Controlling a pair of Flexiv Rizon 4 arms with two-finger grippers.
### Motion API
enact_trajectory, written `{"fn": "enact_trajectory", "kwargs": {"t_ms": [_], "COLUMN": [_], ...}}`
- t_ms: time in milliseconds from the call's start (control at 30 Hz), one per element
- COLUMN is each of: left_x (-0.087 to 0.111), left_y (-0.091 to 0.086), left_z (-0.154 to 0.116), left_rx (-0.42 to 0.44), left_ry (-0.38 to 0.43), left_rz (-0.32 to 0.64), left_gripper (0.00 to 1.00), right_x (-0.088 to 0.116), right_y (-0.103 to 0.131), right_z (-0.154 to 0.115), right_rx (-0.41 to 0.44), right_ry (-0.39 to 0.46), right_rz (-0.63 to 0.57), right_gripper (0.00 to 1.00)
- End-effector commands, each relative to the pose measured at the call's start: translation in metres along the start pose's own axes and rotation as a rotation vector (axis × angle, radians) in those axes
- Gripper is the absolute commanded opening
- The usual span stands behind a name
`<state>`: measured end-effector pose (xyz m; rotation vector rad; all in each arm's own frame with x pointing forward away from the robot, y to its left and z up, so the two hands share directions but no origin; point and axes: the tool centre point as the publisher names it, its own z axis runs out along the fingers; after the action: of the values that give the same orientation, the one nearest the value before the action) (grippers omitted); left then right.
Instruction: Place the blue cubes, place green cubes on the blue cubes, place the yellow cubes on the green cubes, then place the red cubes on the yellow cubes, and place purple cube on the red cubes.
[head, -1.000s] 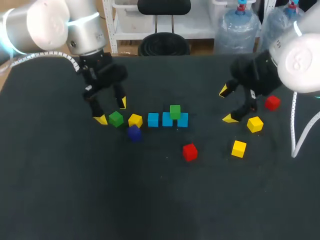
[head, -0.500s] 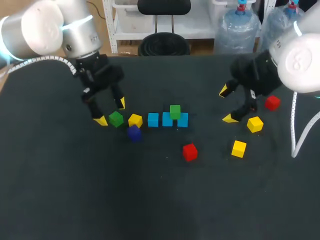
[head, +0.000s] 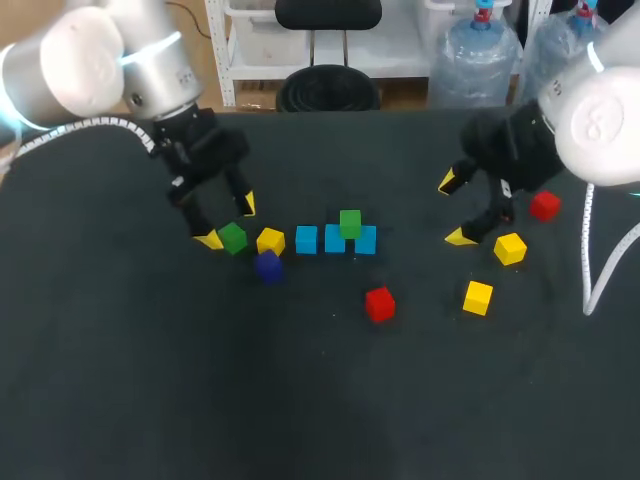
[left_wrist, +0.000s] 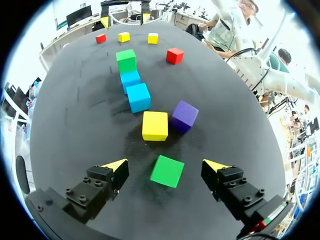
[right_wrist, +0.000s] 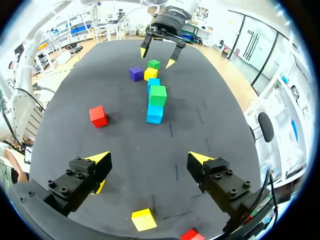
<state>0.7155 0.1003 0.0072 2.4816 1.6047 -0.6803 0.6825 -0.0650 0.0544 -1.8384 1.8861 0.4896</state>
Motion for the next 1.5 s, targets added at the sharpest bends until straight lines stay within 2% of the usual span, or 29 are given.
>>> {"fn": "enact_trajectory", "kwargs": {"t_ms": [33,67,133,267,500,533,567,667,733,833,900,967,1267,1500], "left_x": [0.003,0.003,0.003,0.005,0.009,0.010,0.011,0.011,0.011,0.012,0.013,0.013,0.013,0.005], "left_y": [-0.001,-0.001,-0.001,0.000,0.002,0.002,0.003,0.002,0.003,0.002,0.001,0.000,-0.006,-0.019], "left_z": [0.003,0.004,0.005,0.006,0.007,0.007,0.007,0.006,0.004,0.003,0.002,0.002,-0.001,-0.022], "left_rx": [-0.006,-0.006,-0.004,-0.003,-0.001,-0.001,0.000,0.000,-0.002,-0.006,-0.008,-0.008,-0.020,-0.152], "left_ry": [-0.008,-0.010,-0.011,-0.011,0.005,0.005,0.007,0.013,0.015,0.015,0.017,0.018,0.026,-0.037], "left_rz": [0.002,0.002,0.004,0.006,0.004,0.002,0.000,-0.001,0.000,-0.002,-0.004,-0.008,-0.041,-0.152], "left_gripper": [0.94,0.88,0.84,0.84,0.78,0.59,0.54,0.53,0.46,0.27,0.19,0.00,0.00,0.00], "right_x": [0.000,0.000,0.000,0.000,0.000,0.000,0.000,0.000,0.000,0.000,0.000,0.000,0.000,0.000], "right_y": [-0.001,-0.001,-0.001,-0.001,-0.001,-0.001,-0.001,-0.001,-0.001,-0.001,-0.001,-0.001,-0.001,-0.001], "right_z": [0.001,0.001,0.001,0.001,0.001,0.001,0.001,0.001,0.001,0.001,0.001,0.001,0.001,0.001], "right_rx": [-0.001,-0.001,-0.001,-0.001,-0.001,-0.001,-0.001,-0.001,-0.001,-0.001,-0.001,-0.001,-0.001,-0.001], "right_ry": [-0.002,-0.002,-0.002,-0.002,-0.002,-0.002,-0.002,-0.002,-0.002,-0.002,-0.002,-0.002,-0.002,-0.002], "right_rz": [-0.001,-0.001,-0.001,-0.001,-0.001,-0.001,-0.001,-0.001,-0.001,-0.001,-0.001,-0.001,-0.001,-0.001], "right_gripper": [1.00,1.00,1.00,1.00,1.00,1.00,1.00,1.00,1.00,1.00,1.00,1.00,1.00,1.00]}}
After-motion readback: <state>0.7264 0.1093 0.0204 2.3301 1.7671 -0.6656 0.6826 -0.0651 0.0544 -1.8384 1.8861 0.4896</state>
